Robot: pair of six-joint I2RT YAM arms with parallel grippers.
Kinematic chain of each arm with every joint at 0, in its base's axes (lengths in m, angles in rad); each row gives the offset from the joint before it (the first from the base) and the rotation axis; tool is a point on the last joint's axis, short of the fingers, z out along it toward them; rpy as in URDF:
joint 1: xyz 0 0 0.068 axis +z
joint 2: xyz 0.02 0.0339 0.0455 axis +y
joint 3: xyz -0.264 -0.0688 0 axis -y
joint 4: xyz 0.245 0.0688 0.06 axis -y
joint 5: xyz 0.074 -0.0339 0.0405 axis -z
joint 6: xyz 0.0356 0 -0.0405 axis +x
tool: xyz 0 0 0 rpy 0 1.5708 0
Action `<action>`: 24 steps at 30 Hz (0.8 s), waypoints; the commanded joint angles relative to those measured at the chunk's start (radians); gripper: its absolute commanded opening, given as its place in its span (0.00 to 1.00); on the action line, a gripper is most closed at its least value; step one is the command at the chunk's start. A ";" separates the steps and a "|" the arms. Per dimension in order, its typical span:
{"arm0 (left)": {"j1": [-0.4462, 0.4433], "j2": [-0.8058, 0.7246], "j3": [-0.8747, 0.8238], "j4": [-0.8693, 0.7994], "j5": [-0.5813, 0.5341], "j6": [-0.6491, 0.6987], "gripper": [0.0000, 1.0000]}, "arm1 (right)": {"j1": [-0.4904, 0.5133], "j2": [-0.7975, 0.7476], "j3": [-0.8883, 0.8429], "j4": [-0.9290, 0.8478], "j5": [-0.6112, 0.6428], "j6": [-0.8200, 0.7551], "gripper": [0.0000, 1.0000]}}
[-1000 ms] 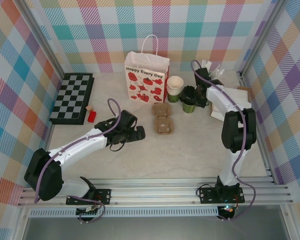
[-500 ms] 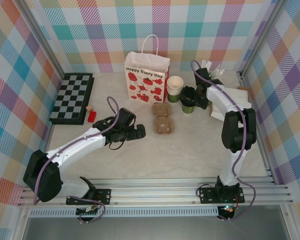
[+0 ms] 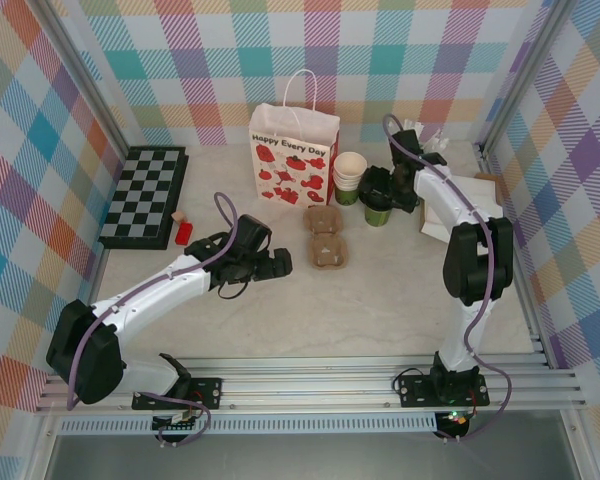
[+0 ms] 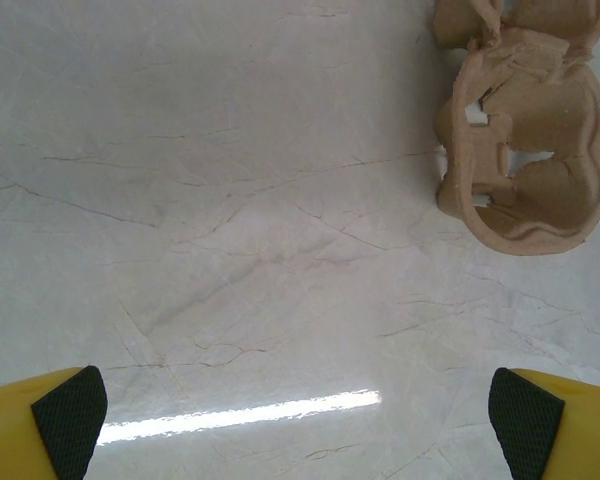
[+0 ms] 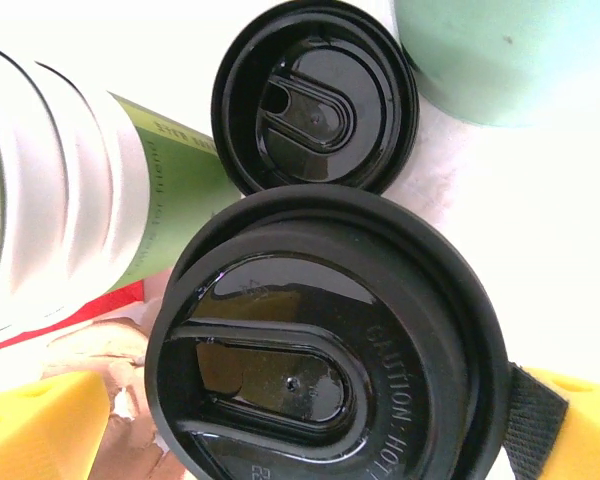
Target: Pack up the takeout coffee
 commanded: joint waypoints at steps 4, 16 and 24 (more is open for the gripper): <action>0.016 0.006 0.038 -0.002 0.032 0.008 1.00 | -0.005 -0.056 0.027 -0.048 0.016 -0.012 1.00; 0.099 0.190 0.213 0.102 0.122 -0.006 1.00 | 0.094 -0.456 -0.333 0.034 0.133 0.050 1.00; 0.098 0.585 0.546 0.068 0.145 0.046 0.71 | 0.237 -0.511 -0.446 0.028 0.122 0.154 1.00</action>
